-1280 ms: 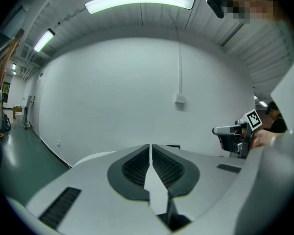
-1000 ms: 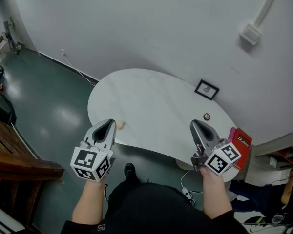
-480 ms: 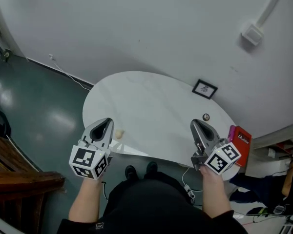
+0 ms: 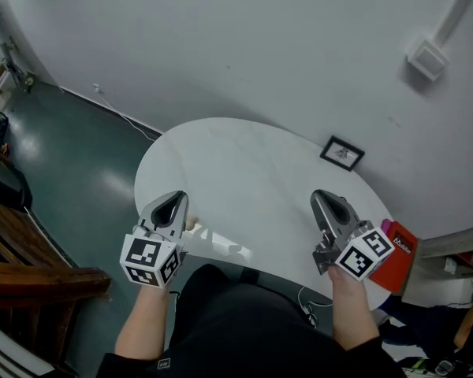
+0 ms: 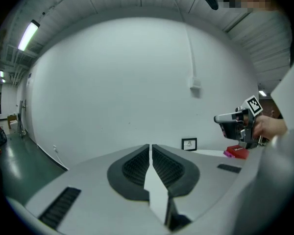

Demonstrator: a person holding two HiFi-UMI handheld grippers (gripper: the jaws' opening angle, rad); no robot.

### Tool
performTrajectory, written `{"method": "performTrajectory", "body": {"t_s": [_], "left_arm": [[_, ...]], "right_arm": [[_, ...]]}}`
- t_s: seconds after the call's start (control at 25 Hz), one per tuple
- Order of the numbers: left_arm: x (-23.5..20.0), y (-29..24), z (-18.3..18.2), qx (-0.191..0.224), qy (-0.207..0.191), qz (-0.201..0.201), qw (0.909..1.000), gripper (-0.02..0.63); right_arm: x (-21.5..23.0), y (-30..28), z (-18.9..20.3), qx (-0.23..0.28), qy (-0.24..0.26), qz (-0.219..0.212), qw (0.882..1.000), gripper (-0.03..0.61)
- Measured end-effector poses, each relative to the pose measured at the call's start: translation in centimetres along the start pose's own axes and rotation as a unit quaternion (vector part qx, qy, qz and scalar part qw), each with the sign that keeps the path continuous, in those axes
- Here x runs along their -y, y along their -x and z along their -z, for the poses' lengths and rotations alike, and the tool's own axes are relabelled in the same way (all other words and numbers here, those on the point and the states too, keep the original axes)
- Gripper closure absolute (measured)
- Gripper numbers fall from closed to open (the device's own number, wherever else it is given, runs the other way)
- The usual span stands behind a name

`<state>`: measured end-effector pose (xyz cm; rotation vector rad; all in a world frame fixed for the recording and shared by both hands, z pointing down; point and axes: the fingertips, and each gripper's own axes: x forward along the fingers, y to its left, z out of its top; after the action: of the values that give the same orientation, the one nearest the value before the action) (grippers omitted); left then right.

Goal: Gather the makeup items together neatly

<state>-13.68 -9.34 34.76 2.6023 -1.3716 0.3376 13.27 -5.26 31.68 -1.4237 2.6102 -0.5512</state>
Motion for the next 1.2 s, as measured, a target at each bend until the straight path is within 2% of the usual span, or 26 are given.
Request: {"method": "performTrajectory", "body": {"t_s": [0.2, 0.56, 0.72, 1.08, 1.2], "left_arm": [[-0.8, -0.5, 2.7, -0.017, 0.010, -0.030, 0.9994, 0.586], [-3.8, -1.5, 7.5, -0.035, 0.030, -0.035, 0.9983, 0.584], [-3.9, -2.0, 10.3, -0.045, 0.031, -0.031, 0.9981, 0.534], [-5.0, -3.0, 17.1, -0.090, 0.041, -0.033, 0.9945, 0.520], [-4.8, -3.4, 19.7, -0.111, 0.063, -0.035, 0.9912, 0.474]], "right_arm": [[1.2, -2.7, 1.4, -0.021, -0.013, -0.024, 0.999, 0.541], [-0.5, -8.8, 3.6, -0.063, -0.032, -0.059, 0.996, 0.543], [-1.3, -10.2, 4.8, -0.084, -0.034, -0.066, 0.994, 0.541], [-2.2, -13.1, 8.6, -0.140, -0.047, -0.080, 0.986, 0.541], [-2.1, -13.4, 9.3, -0.152, -0.048, -0.084, 0.984, 0.541]]}}
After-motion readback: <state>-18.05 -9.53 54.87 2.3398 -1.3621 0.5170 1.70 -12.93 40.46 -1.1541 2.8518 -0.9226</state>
